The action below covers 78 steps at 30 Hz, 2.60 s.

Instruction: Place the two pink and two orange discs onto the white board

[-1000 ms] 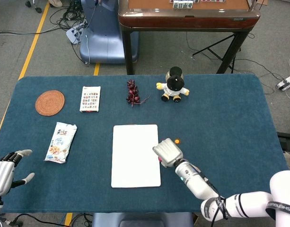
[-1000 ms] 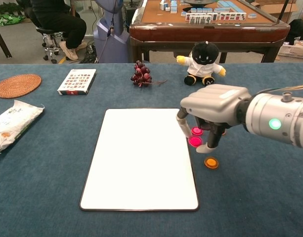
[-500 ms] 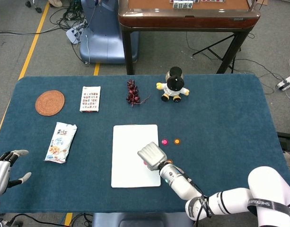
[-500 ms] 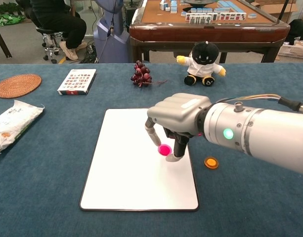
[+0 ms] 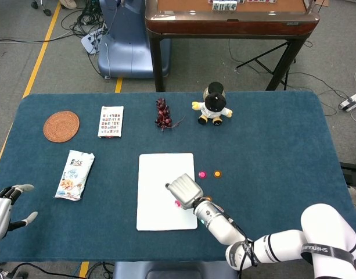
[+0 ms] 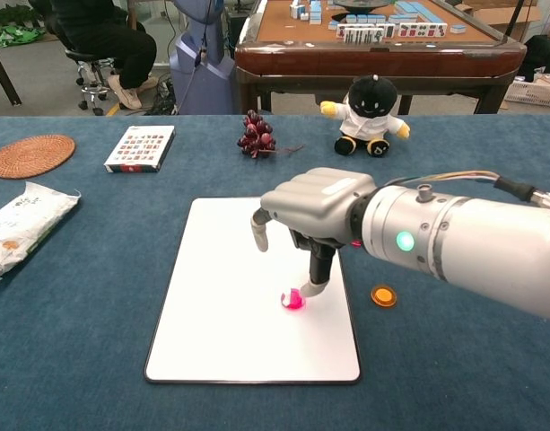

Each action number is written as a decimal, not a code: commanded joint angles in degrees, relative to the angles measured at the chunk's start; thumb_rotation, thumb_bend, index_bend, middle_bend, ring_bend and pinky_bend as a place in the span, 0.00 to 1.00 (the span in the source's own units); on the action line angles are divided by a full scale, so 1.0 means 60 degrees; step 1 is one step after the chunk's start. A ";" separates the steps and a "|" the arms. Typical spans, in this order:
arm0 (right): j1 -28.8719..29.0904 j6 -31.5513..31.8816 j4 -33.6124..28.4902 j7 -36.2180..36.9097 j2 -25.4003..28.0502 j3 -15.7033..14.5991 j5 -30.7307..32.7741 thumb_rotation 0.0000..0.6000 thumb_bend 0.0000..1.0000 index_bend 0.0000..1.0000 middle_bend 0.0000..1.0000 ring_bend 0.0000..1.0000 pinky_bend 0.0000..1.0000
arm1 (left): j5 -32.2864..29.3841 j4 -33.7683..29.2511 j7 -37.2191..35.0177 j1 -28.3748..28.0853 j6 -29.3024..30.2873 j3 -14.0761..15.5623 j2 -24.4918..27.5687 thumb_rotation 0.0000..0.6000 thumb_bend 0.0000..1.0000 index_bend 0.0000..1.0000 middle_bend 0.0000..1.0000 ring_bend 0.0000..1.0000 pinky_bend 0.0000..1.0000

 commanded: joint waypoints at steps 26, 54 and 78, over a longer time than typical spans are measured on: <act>-0.0058 0.0007 0.1488 0.0332 0.0654 0.0184 0.1440 1.00 0.14 0.33 1.00 1.00 1.00 | 0.0020 -0.0066 0.0029 0.0018 0.0016 -0.0008 0.0032 1.00 0.16 0.40 0.38 0.34 0.48; -0.0006 -0.0882 0.3220 0.0852 -0.0192 0.0102 0.1746 1.00 0.18 0.41 1.00 1.00 1.00 | 0.0032 -0.0126 -0.0120 0.0066 0.0099 -0.0034 0.0119 1.00 0.16 0.40 0.38 0.34 0.48; 0.0057 -0.1027 0.3754 0.0807 -0.0543 0.0153 0.1815 1.00 0.20 0.43 1.00 1.00 1.00 | 0.0059 -0.0137 -0.0196 0.0075 0.0086 -0.0018 0.0150 1.00 0.16 0.40 0.38 0.34 0.48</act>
